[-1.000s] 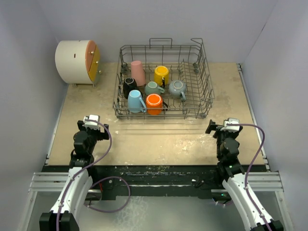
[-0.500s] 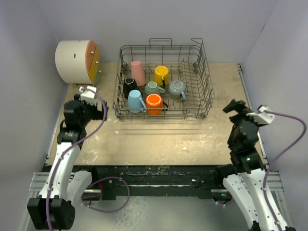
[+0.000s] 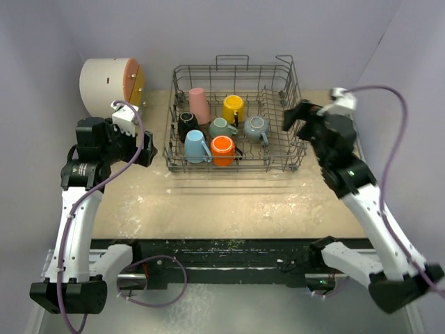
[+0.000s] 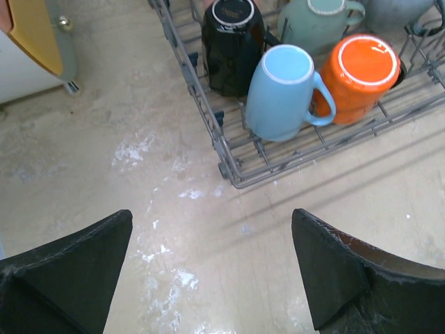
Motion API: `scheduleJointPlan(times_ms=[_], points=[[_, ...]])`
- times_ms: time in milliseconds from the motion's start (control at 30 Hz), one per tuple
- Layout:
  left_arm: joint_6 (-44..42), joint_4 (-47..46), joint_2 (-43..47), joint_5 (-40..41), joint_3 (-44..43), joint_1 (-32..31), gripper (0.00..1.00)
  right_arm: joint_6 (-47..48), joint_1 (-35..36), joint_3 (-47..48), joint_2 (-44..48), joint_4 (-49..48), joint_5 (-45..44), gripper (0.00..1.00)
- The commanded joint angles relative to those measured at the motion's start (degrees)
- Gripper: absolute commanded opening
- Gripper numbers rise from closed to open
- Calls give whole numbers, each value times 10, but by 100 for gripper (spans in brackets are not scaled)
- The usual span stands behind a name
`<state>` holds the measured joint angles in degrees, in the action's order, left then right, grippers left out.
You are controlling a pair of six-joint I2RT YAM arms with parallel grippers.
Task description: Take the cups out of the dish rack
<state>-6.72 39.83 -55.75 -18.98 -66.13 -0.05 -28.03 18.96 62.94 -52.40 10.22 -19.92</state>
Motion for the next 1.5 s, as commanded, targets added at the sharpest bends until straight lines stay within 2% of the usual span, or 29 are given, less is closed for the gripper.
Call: scheduleJointPlan(times_ms=[0,233,433,567,733,1033,1233,1367,1400,1467], points=[[-26,53,-4,-13,-32,1,99,86,106,81,-104,30,26,100],[-45,61,-29,-14,-43,1,99,154,142,170,-257,58,79,96],[-37,49,-44,-50,-42,2,99,197,142,185,-356,73,159,80],[-45,48,-52,-69,-50,1,99,224,142,207,-411,96,194,77],[-71,67,-41,-92,-50,1,99,247,142,199,-448,71,215,76],[-111,109,-35,-99,-88,1,99,331,141,225,-526,100,246,59],[-121,106,-39,-102,-90,1,99,343,141,212,-530,69,255,57],[-122,100,-43,-107,-91,1,99,356,141,206,-527,64,276,48],[-122,100,-42,-108,-92,1,99,362,141,202,-525,64,287,42],[-122,100,-40,-110,-94,1,99,368,141,199,-524,63,291,38]])
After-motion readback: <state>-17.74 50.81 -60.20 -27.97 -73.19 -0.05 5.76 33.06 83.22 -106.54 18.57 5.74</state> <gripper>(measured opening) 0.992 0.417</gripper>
